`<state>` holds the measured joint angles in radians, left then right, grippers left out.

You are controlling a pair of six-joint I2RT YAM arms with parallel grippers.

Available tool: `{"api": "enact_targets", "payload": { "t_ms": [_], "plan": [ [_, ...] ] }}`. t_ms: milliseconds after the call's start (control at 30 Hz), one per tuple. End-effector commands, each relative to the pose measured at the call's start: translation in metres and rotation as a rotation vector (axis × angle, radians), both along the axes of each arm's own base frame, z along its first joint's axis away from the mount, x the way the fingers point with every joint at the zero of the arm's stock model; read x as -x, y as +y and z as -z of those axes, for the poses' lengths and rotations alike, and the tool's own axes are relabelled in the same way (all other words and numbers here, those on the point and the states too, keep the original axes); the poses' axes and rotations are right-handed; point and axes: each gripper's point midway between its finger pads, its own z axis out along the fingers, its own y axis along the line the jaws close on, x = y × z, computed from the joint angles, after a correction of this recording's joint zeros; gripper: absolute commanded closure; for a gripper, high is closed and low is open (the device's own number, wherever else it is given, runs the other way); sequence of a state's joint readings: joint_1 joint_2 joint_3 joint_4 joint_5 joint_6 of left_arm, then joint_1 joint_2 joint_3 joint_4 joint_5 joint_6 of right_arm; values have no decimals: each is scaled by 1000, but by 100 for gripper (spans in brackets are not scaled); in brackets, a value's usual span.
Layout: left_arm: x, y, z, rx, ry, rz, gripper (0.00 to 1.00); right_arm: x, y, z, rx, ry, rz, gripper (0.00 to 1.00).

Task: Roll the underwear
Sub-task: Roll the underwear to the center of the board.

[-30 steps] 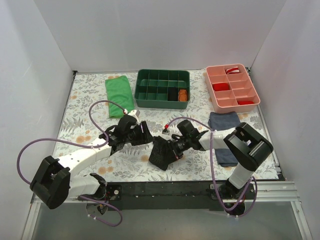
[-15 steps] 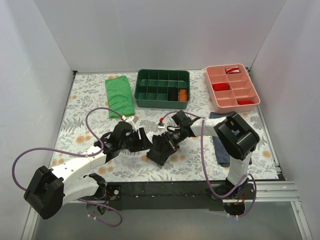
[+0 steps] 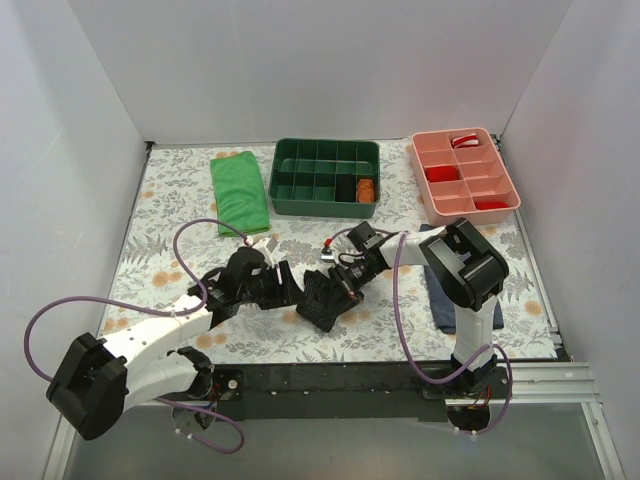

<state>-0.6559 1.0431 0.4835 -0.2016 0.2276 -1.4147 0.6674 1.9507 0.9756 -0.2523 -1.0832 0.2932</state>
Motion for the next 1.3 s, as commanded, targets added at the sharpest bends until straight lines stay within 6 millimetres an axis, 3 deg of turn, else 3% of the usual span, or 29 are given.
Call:
{"api": "enact_targets", "payload": {
  "t_ms": [0, 233, 400, 733, 967, 1100, 1167, 1267],
  "plan": [
    [7, -4, 6, -11, 3, 47, 47, -7, 6, -6, -27, 12, 0, 99],
    [11, -10, 4, 26, -26, 81, 48, -10, 7, -6, -24, 13, -2, 99],
    [15, -12, 14, 18, -4, 97, 53, -11, 8, -7, -27, 12, -4, 99],
    [10, -18, 26, 14, 15, 94, 73, -12, 7, -5, -22, 6, -8, 99],
    [2, -25, 31, -8, 31, 96, 98, -13, 7, -6, -26, 2, -8, 99],
    [0, -27, 39, -26, 58, 85, 100, -13, 6, -3, -8, -14, -3, 99],
    [-1, -26, 44, -46, 78, 71, 100, -18, 5, 3, 25, -67, 15, 92],
    [-4, -23, 46, -75, 98, 42, 100, -29, 5, -9, 33, -206, 71, 82]
  ]
}}
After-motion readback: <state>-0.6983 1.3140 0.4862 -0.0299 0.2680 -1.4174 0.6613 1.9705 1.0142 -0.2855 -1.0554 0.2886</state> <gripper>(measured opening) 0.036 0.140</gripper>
